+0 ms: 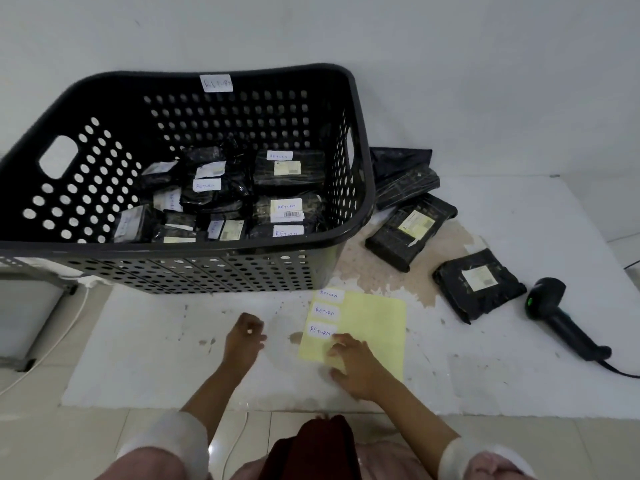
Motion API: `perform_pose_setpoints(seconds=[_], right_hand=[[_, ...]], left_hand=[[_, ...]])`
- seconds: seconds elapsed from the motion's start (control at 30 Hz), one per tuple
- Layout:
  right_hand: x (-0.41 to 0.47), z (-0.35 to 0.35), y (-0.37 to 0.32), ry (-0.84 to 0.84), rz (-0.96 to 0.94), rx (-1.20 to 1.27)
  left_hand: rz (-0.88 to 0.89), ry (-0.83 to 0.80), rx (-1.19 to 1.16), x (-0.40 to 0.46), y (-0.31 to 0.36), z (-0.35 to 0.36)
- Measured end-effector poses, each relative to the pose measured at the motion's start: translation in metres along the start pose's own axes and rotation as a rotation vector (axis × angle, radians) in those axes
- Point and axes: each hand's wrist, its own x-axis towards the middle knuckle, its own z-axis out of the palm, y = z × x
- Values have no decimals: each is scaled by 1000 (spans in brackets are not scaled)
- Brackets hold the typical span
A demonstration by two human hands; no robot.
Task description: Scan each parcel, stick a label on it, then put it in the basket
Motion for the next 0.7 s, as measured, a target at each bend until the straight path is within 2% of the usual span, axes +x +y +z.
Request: perform_pose_setpoints(seconds=[0.13,0.23,0.3,0.43,0.57,0.7], right_hand=[[2,-18,-9,264,38,342],[3,-34,-19,396,146,751],[3,-43,-18,448,190,914],[-8,-61,-3,551,283,1049],[-22,-71,18,643,330,1038],[-39,-82,53,800,430,1031]], left_hand=[[237,-15,379,-12,10,38],[387,-60,455,-27,26,71],[478,-95,531,-34,38,88],[618,-136,681,-41,66,113],[706,-156,828,-49,84,136],[733,-329,875,-54,90,160]])
